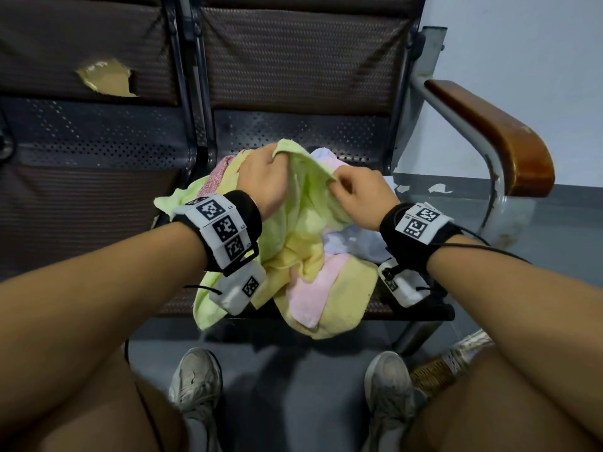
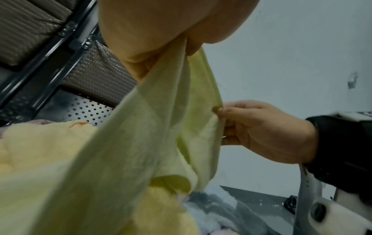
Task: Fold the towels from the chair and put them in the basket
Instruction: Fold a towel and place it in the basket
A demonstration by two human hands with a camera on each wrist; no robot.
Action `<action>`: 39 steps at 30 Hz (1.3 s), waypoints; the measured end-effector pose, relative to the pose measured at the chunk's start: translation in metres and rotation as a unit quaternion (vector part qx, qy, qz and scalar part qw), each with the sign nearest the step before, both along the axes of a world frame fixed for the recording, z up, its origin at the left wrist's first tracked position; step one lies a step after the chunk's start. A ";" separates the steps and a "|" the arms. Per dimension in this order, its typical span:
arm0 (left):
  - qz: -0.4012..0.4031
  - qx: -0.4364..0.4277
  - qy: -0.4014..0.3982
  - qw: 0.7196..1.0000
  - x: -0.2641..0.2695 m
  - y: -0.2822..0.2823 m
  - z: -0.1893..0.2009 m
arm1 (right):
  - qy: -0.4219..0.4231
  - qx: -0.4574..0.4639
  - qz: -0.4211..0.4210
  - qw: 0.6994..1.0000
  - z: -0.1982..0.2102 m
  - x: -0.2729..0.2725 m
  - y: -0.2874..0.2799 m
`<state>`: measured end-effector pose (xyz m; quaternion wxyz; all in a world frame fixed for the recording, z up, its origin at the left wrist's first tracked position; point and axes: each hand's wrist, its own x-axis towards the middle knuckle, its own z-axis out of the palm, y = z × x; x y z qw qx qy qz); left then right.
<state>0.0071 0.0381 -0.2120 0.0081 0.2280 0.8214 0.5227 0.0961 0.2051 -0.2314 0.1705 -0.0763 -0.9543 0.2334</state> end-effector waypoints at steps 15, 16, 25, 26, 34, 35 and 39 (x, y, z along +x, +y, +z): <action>0.083 0.147 -0.178 0.969 -0.026 -0.010 0.006 | -0.101 0.045 0.113 0.987 0.020 0.013 -0.014; 0.087 0.168 -0.177 0.966 -0.027 -0.009 0.008 | -0.086 0.073 0.109 0.988 0.023 0.013 -0.015; 0.104 0.183 -0.179 0.961 -0.034 -0.009 0.010 | -0.187 0.099 0.075 0.974 0.033 0.016 -0.019; 0.109 0.165 -0.175 0.965 -0.032 -0.008 0.009 | -0.172 0.078 0.070 0.979 0.029 0.014 -0.023; 0.099 0.158 -0.171 0.967 -0.016 0.001 0.021 | -0.287 0.080 0.076 0.952 0.009 0.006 -0.019; 0.107 0.151 -0.163 0.969 -0.016 0.000 0.020 | -0.301 0.095 0.046 0.948 0.008 0.005 -0.016; 0.089 0.117 -0.160 0.976 -0.018 -0.003 0.010 | -0.117 0.084 -0.104 0.984 0.018 0.000 -0.004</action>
